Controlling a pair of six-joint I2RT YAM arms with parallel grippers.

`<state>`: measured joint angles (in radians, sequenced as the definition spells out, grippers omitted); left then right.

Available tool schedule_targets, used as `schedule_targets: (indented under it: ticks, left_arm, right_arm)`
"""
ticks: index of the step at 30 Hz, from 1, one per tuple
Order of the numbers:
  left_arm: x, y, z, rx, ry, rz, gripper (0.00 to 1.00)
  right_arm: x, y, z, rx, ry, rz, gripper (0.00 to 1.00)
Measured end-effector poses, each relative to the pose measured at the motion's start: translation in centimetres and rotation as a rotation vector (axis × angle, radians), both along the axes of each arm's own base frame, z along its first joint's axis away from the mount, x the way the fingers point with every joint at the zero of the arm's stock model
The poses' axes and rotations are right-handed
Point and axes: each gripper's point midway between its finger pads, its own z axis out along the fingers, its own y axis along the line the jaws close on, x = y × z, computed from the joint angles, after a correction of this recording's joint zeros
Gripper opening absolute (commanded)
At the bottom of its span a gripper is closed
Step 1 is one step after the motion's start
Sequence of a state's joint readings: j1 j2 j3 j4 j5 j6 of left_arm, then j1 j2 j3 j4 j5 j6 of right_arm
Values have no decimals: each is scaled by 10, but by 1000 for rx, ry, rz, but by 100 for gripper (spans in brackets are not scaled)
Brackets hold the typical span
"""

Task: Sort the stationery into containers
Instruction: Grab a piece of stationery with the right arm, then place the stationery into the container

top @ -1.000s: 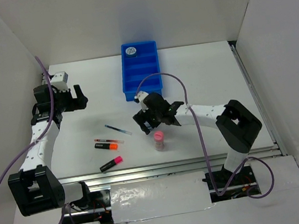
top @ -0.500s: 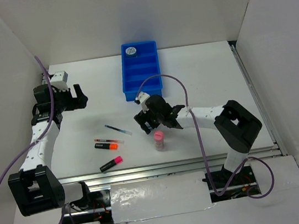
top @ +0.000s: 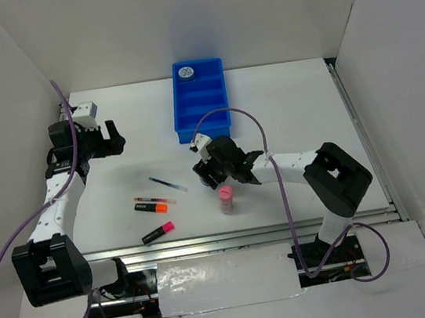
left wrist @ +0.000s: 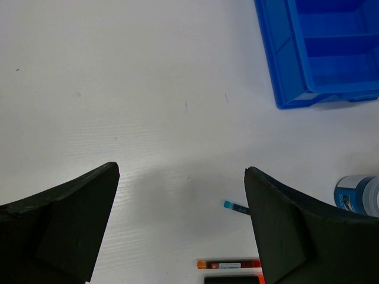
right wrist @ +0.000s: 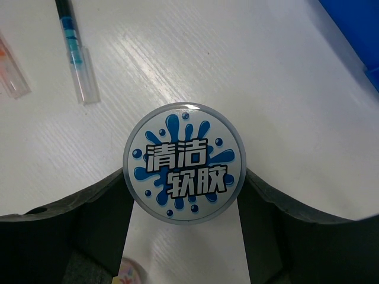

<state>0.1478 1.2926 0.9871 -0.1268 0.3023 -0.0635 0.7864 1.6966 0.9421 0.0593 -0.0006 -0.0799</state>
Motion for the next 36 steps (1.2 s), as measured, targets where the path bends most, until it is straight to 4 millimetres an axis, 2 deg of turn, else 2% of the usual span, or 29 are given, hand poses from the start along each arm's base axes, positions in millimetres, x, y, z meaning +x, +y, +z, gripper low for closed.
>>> schedule_targets:
  ticks: [4, 6, 11, 14, 18, 23, 25, 28, 29, 30, 31, 34, 36]
  left_arm:
    - [0, -2, 0, 2, -2, -5, 99]
    - [0, -2, 0, 3, -2, -8, 99]
    - [0, -5, 0, 4, -2, -14, 99]
    - [0, -6, -1, 5, -1, -19, 99]
    - [-1, -10, -4, 5, 3, -28, 99]
    - [1, -14, -1, 4, -12, -37, 99]
    - [2, -14, 0, 1, -15, -36, 99]
    - [2, -16, 1, -12, -14, -33, 99]
    - [2, -16, 1, -14, -13, -34, 99]
    - [2, -17, 1, -15, -15, -35, 99]
    - [2, -17, 1, -16, -15, -36, 99]
    - [5, -18, 1, -17, -12, -40, 99]
    - [11, -18, 3, -18, -13, -42, 99]
  right_arm:
    - [2, 2, 1, -9, -12, 50, 27]
    - [4, 5, 1, -9, -13, 69, 16]
    - [8, 15, 15, 7, -7, 105, 4]
    - [12, 22, 31, 26, -4, 125, 0]
    - [18, 31, 62, 61, 1, 169, 0]
    - [24, 30, 120, 127, -11, 197, 0]
    - [44, 27, 156, 175, -38, 163, 0]
    - [100, 7, 211, 246, -143, 38, 0]
    - [111, 0, 221, 254, -167, 7, 0]
    - [141, -15, 238, 274, -211, -70, 0]
    - [161, -27, 248, 284, -239, -123, 0]
    - [222, -56, 260, 306, -301, -265, 0]
    - [263, -74, 251, 311, -319, -349, 0]
